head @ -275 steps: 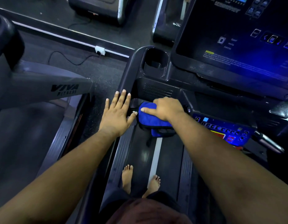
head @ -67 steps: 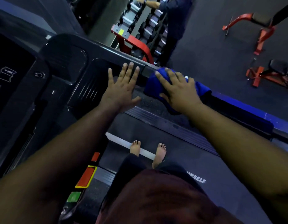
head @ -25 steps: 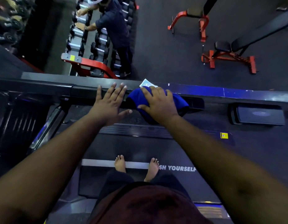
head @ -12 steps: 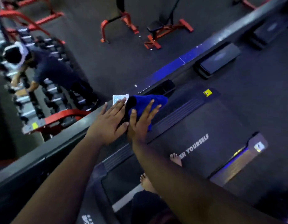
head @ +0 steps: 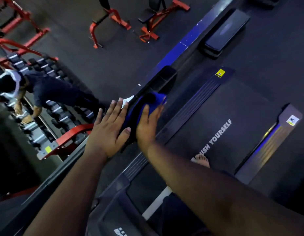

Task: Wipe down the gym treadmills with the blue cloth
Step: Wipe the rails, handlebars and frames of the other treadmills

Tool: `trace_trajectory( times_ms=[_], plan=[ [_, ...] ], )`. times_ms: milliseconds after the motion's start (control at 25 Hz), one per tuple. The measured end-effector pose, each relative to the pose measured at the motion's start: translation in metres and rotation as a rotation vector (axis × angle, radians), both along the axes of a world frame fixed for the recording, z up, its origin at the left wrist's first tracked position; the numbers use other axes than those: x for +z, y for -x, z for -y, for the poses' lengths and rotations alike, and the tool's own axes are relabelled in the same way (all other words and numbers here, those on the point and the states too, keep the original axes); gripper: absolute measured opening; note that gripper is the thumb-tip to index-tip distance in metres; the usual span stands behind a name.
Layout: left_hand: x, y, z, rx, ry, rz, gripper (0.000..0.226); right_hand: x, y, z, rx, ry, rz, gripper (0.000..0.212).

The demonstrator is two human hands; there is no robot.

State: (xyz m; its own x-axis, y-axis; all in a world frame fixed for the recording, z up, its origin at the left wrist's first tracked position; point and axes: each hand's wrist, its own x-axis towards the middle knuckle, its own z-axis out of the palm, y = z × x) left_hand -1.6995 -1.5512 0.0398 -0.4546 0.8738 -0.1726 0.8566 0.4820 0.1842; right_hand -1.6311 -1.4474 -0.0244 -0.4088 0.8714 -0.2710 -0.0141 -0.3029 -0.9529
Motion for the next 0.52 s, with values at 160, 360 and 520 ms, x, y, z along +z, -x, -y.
trace_trajectory(
  times_ms=[160,360,520],
  plan=[
    [-0.002,-0.004,-0.002,0.001,0.021,-0.034,0.072,-0.002,0.017,-0.058,-0.223,-0.099,0.035,0.067],
    [0.001,-0.001,0.002,0.019,-0.037,0.045,0.071,-0.009,-0.001,0.046,0.01,0.048,-0.023,0.087],
    [0.0,-0.003,0.0,0.019,-0.018,0.005,0.071,-0.013,0.018,-0.047,-0.283,-0.019,0.052,0.07]
  ],
)
